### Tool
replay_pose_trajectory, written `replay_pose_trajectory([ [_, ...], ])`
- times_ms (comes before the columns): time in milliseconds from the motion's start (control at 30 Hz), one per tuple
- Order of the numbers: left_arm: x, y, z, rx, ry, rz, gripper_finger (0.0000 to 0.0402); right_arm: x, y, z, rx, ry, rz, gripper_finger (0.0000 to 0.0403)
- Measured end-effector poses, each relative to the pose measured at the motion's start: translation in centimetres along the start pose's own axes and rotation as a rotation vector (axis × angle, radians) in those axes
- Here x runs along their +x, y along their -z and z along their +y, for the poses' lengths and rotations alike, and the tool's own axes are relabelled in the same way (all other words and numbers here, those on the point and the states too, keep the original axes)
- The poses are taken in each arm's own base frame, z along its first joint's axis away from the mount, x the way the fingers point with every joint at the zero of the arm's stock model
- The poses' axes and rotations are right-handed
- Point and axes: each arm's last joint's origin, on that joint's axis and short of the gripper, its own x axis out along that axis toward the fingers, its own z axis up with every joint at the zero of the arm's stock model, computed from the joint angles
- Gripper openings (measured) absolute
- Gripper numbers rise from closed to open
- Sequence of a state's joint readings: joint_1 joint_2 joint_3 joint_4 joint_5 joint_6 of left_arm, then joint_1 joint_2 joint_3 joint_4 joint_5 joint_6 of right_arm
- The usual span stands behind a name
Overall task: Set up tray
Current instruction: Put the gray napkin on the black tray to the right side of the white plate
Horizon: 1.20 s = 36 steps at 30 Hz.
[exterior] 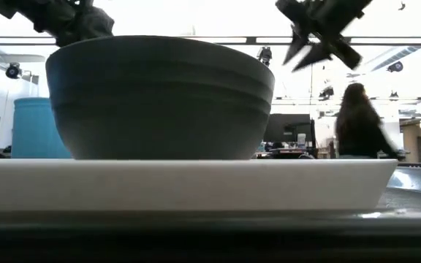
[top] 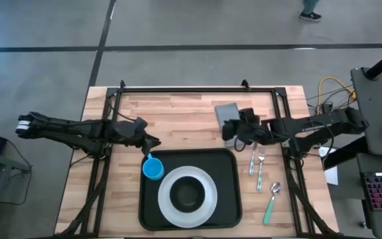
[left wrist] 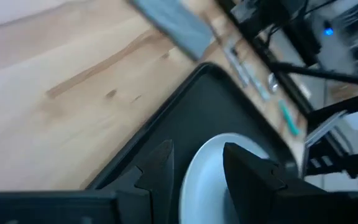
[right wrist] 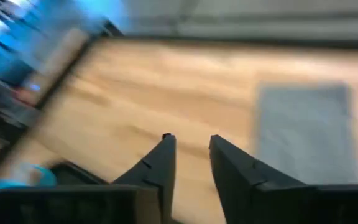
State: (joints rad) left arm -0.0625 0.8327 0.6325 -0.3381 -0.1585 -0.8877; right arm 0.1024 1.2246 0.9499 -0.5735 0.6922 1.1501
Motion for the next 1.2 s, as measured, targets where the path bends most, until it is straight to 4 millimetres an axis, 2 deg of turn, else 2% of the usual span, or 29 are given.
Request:
replay_pose_trajectory([
  [167, -0.1, -1.0, -0.8, -0.009, 0.088, -0.092, 0.0120, 1.4, -0.3, -2.6, 0.035, 0.153, 0.150, 0.0160],
  [267, -0.2, -1.9, -1.1, -0.031, 0.137, -0.159, 0.0120, 2.7, -0.5, -3.9, 0.067, 0.183, 0.289, 0.0195],
  [433, -0.3, -3.2, -0.9, -0.069, 0.157, -0.254, 0.0120, 5.4, -0.1, -6.8, 0.073, 0.294, 0.398, 0.0230],
  [600, -0.6, -4.5, -0.7, -0.118, 0.164, -0.340, 0.0120, 7.2, 1.3, -9.5, 0.049, 0.385, 0.506, 0.0241],
  [900, -0.9, -5.9, 0.0, -0.155, 0.122, -0.422, 0.0120, 9.3, 3.7, -12.1, 0.077, 0.303, 0.579, 0.0240],
  [1200, -0.9, -6.1, 0.2, -0.161, 0.111, -0.432, 0.0120, 10.0, 4.8, -13.1, 0.155, 0.262, 0.512, 0.0230],
])
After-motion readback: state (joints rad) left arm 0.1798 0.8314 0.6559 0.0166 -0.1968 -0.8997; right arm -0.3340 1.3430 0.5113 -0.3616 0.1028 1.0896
